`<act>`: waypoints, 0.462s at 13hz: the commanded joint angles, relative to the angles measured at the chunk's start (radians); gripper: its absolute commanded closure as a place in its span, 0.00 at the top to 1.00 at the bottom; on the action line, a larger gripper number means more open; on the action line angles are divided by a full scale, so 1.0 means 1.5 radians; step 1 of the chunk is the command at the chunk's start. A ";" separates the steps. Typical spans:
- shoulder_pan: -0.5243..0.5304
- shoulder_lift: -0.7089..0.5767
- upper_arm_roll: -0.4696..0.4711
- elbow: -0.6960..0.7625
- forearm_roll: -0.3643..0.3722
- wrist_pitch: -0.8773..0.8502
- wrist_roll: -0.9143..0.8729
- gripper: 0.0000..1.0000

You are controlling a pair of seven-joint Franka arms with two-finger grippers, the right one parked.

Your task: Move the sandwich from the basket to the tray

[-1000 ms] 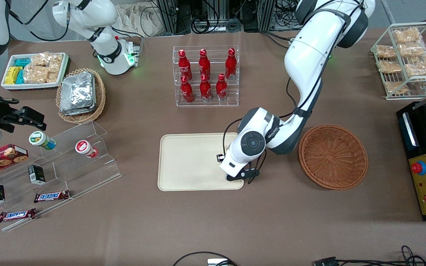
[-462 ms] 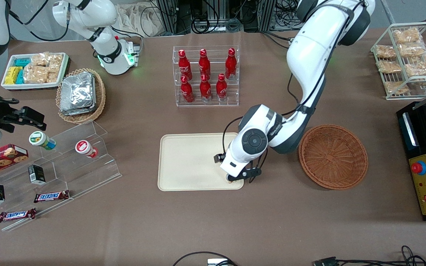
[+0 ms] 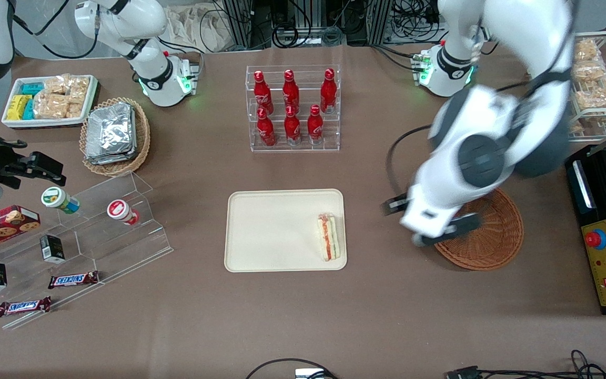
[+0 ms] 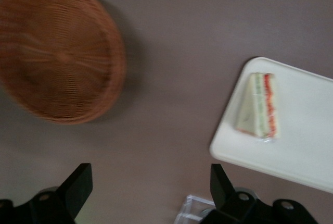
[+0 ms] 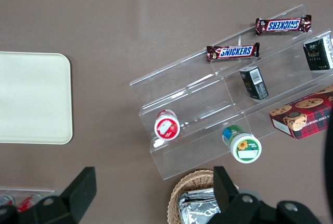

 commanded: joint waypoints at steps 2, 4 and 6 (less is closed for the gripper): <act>0.090 -0.135 -0.002 -0.034 0.020 -0.095 0.164 1.00; 0.118 -0.157 0.000 -0.033 0.023 -0.098 0.246 1.00; 0.148 -0.155 -0.002 -0.056 0.021 -0.121 0.285 1.00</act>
